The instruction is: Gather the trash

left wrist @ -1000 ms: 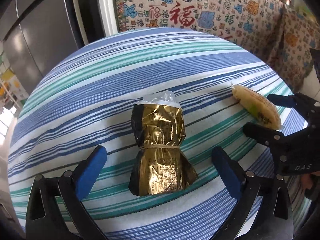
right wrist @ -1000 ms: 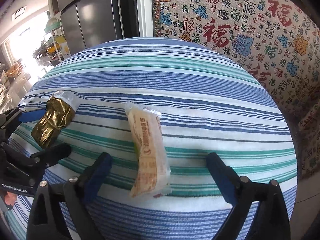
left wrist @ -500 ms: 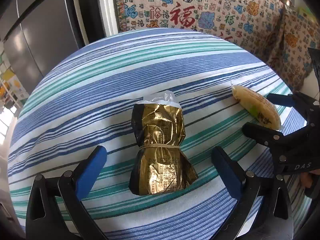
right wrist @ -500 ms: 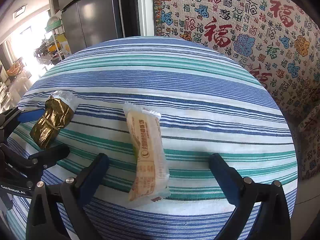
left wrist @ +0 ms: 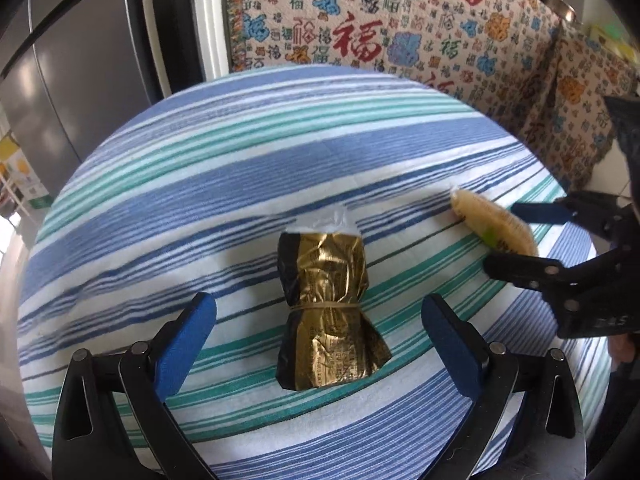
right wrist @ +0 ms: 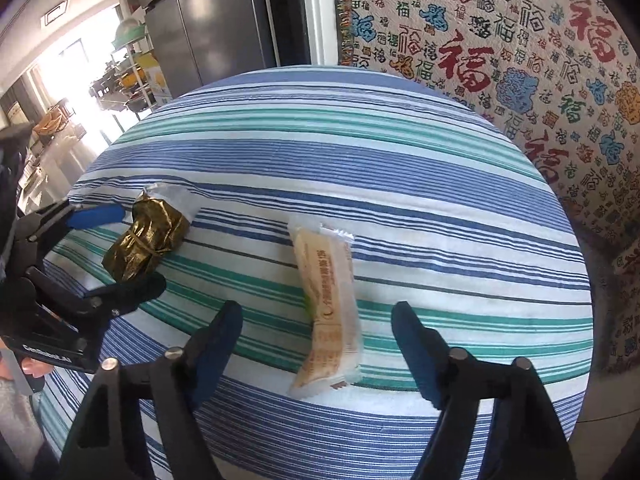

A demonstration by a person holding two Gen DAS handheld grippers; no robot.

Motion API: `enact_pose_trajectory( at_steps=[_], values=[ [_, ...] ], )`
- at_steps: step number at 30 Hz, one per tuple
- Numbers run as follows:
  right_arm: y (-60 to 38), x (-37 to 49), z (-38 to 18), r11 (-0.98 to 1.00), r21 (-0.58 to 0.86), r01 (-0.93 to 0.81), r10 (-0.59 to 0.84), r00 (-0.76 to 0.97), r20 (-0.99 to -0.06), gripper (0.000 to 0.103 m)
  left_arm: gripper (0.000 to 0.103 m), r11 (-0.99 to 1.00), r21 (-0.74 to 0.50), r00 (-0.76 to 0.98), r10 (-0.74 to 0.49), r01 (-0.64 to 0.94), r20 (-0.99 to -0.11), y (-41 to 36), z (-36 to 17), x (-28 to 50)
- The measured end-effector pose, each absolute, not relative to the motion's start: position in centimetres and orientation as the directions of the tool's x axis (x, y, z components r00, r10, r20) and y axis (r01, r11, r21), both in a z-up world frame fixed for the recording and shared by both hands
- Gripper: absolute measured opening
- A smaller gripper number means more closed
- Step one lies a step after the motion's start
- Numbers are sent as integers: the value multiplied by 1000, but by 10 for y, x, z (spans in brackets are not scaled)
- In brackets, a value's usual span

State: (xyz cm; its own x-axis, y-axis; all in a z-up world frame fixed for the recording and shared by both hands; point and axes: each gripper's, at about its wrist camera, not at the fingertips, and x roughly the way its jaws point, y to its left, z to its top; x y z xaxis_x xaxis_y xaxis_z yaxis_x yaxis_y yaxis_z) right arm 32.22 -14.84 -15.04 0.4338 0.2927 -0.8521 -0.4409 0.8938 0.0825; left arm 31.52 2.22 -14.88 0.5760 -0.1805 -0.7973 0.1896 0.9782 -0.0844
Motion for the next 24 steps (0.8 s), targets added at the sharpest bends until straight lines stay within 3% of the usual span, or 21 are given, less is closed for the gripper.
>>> enact_pose_trajectory(
  at_steps=[1, 2, 4, 14, 24],
  values=[
    [-147, 323, -153, 890, 92, -446, 298, 419, -858, 29, 82, 977, -77, 583, -180, 197, -793, 21, -146, 314],
    [-146, 324, -155, 890, 99, -444, 300, 409, -862, 19, 55, 975, -75, 580, -185, 208, -794, 20, -145, 314],
    [-149, 322, -151, 896, 106, -432, 304, 421, -854, 20, 29, 968, -97, 568, -215, 231, -794, 18, -143, 313],
    [-203, 288, -100, 928, 115, -355, 300, 526, -796, 19, 27, 936, -199, 611, -342, 292, -714, 3, -108, 293],
    [-336, 255, -67, 987, 129, -101, 164, 623, -765, 19, 27, 824, -244, 555, -534, 512, -638, -124, -47, 264]
  ],
)
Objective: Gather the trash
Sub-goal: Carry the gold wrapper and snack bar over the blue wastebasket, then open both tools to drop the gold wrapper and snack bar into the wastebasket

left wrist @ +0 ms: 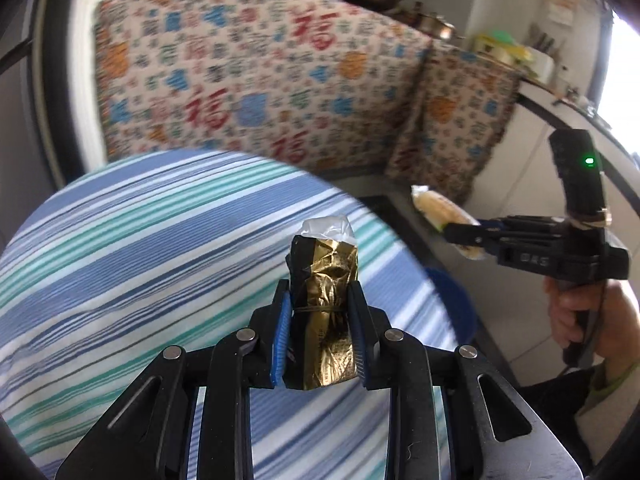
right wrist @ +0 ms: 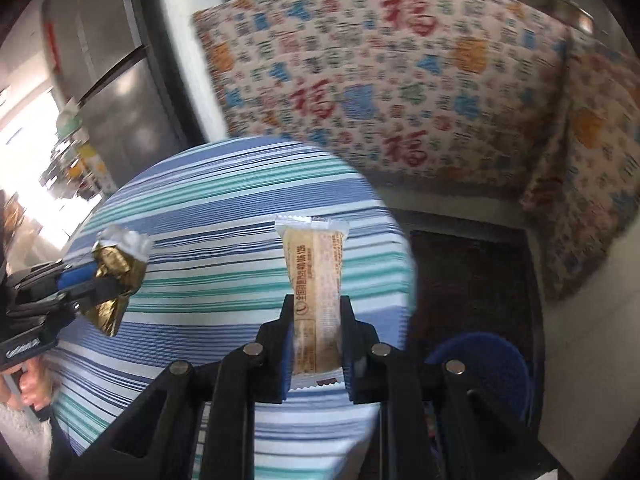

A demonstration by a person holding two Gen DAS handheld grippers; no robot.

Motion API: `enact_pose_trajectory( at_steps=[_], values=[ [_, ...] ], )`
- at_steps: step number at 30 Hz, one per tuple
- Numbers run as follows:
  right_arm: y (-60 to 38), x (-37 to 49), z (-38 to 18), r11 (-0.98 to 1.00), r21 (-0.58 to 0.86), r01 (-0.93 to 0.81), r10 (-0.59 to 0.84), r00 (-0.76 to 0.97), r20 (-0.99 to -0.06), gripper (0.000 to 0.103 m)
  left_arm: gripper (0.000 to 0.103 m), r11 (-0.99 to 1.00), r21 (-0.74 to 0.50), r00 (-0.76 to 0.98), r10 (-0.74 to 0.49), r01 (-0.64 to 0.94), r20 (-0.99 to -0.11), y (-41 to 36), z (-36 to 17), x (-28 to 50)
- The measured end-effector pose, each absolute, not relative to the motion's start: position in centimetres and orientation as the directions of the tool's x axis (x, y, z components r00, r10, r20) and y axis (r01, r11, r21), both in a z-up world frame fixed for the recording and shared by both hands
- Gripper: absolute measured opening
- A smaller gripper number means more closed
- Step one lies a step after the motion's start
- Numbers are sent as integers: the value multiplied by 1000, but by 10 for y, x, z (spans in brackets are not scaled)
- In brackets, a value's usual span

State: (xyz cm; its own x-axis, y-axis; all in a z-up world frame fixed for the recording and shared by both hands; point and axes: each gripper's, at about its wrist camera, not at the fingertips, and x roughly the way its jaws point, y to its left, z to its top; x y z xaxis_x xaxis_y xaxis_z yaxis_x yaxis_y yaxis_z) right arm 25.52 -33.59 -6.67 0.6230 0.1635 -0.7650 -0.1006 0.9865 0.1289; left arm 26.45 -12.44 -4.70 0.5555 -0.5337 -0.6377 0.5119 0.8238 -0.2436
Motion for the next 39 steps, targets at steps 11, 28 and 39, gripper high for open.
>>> enact_pose_trajectory(
  at_steps=[11, 28, 39],
  values=[
    [-472, 208, -84, 981, 102, 164, -16, 596, -803, 19, 27, 682, -274, 389, -649, 678, -654, -305, -45, 267],
    [-567, 199, -177, 963, 99, 249, -33, 477, -878, 20, 28, 616, -333, 239, -662, 714, -710, -437, -120, 286],
    [-583, 209, -225, 962, 82, 262, -57, 483, -873, 59, 71, 626, -303, 251, -639, 718, -727, -464, -152, 305]
  ],
)
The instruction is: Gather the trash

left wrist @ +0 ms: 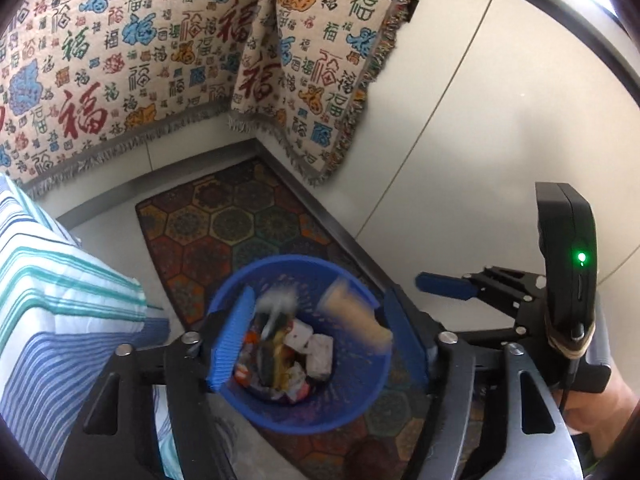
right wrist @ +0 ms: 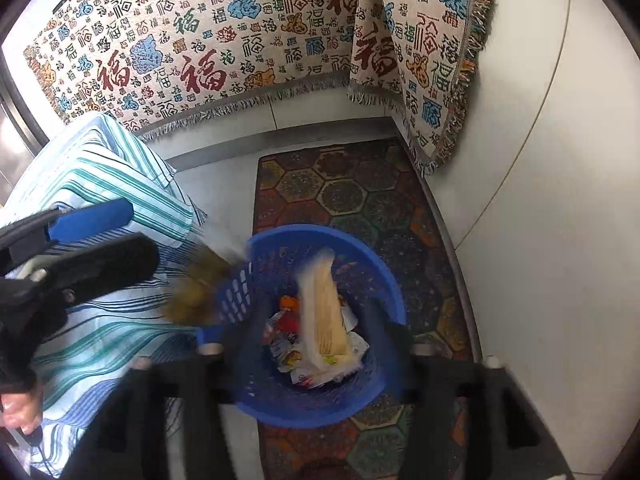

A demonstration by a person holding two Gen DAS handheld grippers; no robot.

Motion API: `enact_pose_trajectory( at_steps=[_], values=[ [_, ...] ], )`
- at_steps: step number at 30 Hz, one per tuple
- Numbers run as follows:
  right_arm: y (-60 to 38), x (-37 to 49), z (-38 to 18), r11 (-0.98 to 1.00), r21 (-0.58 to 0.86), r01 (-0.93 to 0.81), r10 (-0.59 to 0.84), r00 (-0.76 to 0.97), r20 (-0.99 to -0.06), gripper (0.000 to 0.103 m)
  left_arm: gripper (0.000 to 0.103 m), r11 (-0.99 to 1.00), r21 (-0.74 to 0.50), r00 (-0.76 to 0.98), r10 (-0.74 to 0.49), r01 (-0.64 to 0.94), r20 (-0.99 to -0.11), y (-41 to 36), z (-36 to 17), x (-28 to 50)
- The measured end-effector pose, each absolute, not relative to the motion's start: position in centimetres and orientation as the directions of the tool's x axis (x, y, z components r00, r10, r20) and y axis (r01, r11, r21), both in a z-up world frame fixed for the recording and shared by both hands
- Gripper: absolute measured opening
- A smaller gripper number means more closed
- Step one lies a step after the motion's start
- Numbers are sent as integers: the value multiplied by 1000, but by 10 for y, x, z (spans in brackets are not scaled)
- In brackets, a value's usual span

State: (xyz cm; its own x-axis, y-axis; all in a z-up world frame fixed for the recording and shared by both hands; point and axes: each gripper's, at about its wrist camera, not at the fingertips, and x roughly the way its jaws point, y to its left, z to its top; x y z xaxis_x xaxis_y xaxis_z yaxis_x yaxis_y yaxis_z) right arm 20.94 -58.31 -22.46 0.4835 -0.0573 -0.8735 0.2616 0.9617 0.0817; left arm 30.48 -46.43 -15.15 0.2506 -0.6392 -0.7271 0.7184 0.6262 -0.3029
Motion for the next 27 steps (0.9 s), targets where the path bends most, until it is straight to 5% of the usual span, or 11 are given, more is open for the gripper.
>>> enact_pose_trajectory(
  at_steps=[3, 6, 10, 13, 27],
  values=[
    [-587, 208, -222, 962, 54, 266, -83, 476, -875, 64, 78, 639, -305, 264, -637, 706, -724, -463, -152, 306],
    [-593, 199, -210, 951, 43, 305, -115, 481, -869, 82, 82, 673, -303, 303, -627, 675, -717, -458, -145, 302],
    [-583, 173, -182, 934, -11, 356, -191, 474, -860, 87, 87, 695, -264, 350, -608, 668, -713, -442, -118, 281],
    [-562, 145, -162, 913, -54, 405, -248, 444, -861, 87, 103, 708, -224, 396, -595, 670, -699, -419, -92, 249],
    [-448, 27, -76, 872, -15, 490, -337, 576, -745, 89, 103, 799, -44, 518, -429, 600, -740, -351, -53, 160]
  ],
)
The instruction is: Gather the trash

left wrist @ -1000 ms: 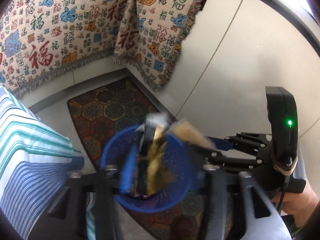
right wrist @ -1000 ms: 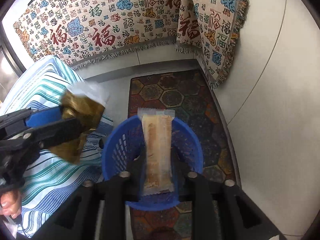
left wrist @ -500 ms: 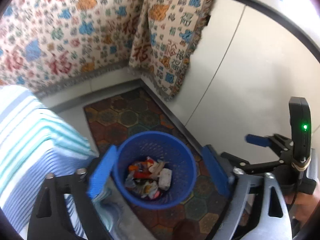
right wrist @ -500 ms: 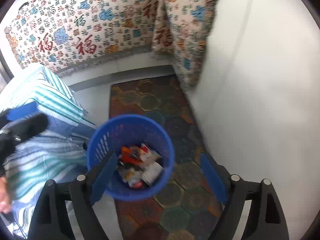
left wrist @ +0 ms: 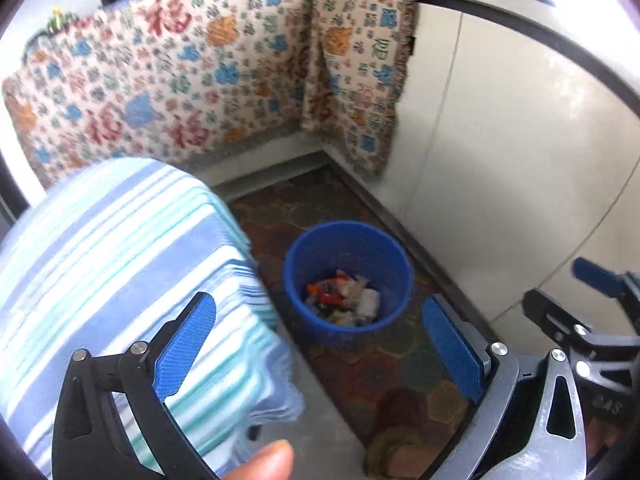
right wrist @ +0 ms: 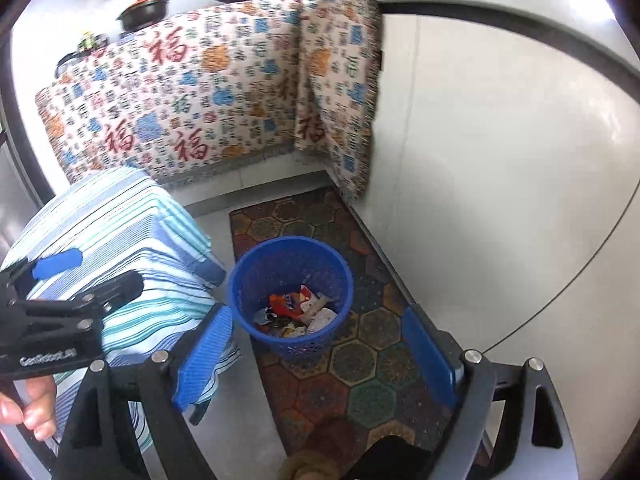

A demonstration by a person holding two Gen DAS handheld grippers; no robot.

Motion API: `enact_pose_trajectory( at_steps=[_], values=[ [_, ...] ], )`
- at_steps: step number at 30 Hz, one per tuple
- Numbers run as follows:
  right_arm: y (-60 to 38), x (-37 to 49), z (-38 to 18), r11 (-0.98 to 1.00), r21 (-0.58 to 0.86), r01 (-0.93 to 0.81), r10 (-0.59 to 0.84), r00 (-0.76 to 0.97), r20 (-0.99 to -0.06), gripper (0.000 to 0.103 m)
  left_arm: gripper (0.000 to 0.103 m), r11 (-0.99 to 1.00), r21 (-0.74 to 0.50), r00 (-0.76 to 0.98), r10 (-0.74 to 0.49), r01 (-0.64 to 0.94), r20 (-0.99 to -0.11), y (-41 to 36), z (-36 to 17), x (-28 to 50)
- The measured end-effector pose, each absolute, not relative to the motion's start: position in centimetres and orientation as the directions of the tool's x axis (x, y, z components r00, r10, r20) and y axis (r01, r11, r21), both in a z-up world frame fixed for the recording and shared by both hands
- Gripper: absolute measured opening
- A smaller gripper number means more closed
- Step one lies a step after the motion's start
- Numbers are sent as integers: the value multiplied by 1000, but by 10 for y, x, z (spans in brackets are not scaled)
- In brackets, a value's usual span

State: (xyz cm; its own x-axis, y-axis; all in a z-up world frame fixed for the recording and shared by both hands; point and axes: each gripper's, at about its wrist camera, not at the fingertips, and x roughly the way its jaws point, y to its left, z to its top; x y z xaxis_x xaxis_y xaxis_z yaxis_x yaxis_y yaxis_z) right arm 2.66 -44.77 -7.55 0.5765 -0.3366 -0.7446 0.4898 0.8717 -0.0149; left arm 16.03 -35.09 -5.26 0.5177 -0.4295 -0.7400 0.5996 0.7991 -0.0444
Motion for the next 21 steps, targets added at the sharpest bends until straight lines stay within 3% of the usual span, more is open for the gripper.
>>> enact_pose_trajectory(
  at_steps=[4, 21],
  values=[
    [-441, 22, -67, 867, -31, 497, -355, 572, -739, 89, 103, 803, 35, 575, -394, 595, -718, -349, -43, 150],
    [-439, 15, -64, 854, -29, 520, -362, 552, -752, 89, 103, 771, -58, 487, -456, 634, -745, -349, -38, 150]
  ],
)
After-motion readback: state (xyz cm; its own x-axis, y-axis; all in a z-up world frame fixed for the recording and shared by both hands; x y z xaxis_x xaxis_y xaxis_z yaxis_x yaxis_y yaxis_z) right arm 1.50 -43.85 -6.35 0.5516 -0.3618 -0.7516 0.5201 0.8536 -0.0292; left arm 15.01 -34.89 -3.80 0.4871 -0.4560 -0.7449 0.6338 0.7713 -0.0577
